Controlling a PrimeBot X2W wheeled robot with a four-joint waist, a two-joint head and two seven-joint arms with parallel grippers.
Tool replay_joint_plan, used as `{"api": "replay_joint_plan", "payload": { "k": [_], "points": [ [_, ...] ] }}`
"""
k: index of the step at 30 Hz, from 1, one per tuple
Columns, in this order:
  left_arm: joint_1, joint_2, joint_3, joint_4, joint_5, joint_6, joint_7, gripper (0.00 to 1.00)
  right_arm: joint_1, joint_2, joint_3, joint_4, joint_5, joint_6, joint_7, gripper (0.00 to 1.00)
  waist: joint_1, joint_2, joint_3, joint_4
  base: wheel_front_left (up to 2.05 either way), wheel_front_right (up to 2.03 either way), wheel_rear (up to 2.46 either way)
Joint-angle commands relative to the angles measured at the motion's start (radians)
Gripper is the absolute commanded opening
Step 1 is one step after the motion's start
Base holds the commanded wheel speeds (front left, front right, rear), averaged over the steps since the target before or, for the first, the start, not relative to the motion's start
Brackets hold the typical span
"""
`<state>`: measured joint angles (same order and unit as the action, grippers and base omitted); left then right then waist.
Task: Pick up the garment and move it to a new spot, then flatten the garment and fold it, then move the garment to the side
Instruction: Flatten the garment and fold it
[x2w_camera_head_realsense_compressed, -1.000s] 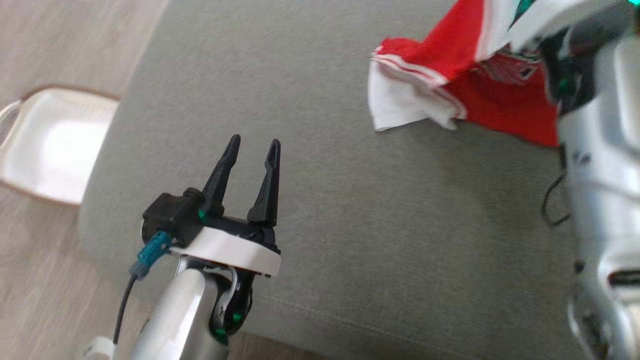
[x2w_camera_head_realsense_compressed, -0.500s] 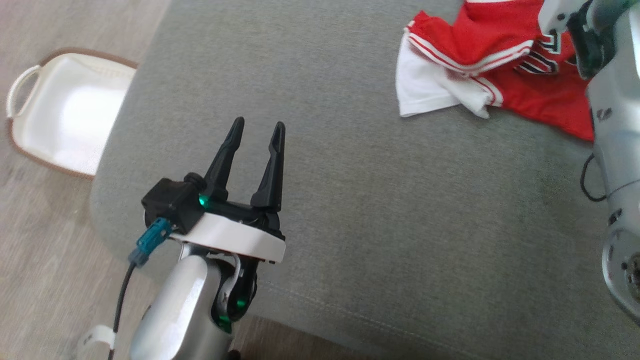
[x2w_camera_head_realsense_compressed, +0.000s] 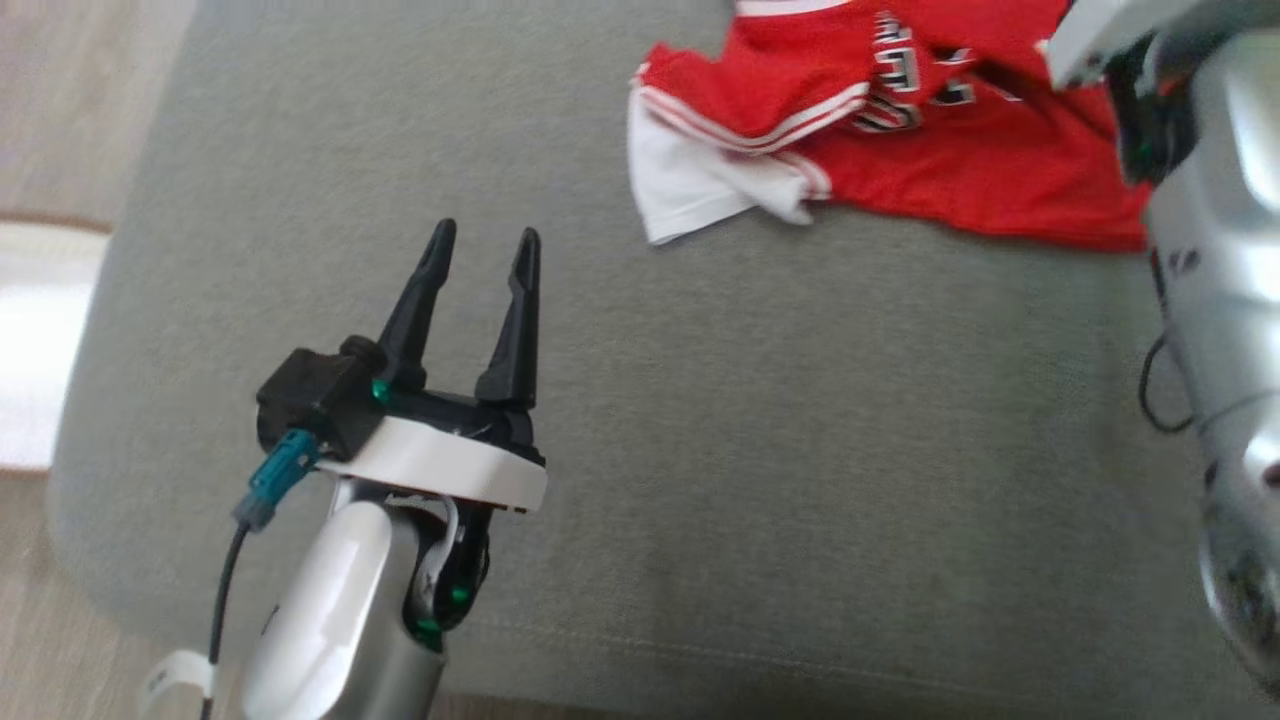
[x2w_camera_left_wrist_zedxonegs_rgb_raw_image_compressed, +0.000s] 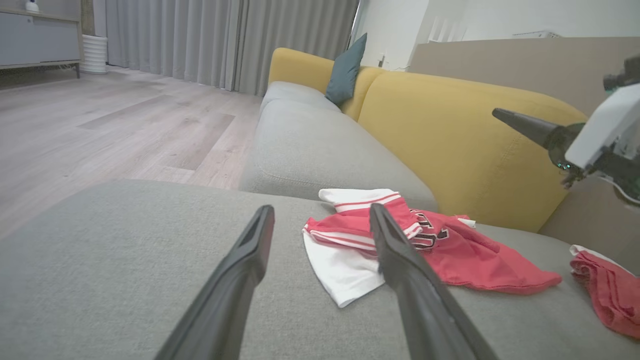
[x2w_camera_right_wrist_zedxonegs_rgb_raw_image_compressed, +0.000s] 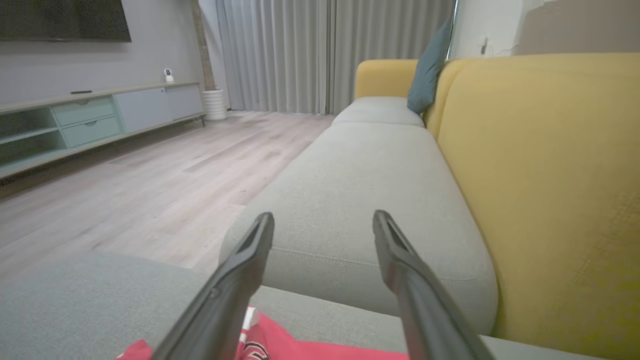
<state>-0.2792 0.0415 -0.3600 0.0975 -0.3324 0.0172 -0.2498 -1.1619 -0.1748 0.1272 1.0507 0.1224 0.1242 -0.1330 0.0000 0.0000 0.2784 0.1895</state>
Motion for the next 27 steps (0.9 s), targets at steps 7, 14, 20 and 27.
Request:
{"api": "replay_joint_plan", "payload": {
  "k": [7,14,20,27],
  "points": [
    [0.003,0.009,0.07,-0.038,0.027,-0.003,-0.012,1.0,0.239,-0.011,0.064,-0.248,0.125,0.007,-0.074,1.0,0.0,0.0,-0.076,-0.139,0.0,0.0,0.0],
    [0.018,0.009,0.086,-0.032,0.031,-0.009,-0.012,1.0,0.56,0.037,-0.049,-0.547,0.098,0.007,-0.085,1.0,0.0,0.0,-0.085,-0.196,0.0,0.0,0.0],
    [0.002,0.009,0.091,0.021,0.053,-0.016,-0.012,1.0,0.741,0.107,-0.143,-0.77,0.056,0.007,-0.023,1.0,0.0,0.0,-0.066,-0.239,0.0,0.0,0.0],
    [-0.09,0.017,0.105,0.257,0.081,0.018,0.01,1.0,0.815,0.124,-0.154,-0.93,0.05,0.007,0.038,1.0,0.0,0.0,-0.03,-0.297,0.0,0.0,0.0]
  ]
}}
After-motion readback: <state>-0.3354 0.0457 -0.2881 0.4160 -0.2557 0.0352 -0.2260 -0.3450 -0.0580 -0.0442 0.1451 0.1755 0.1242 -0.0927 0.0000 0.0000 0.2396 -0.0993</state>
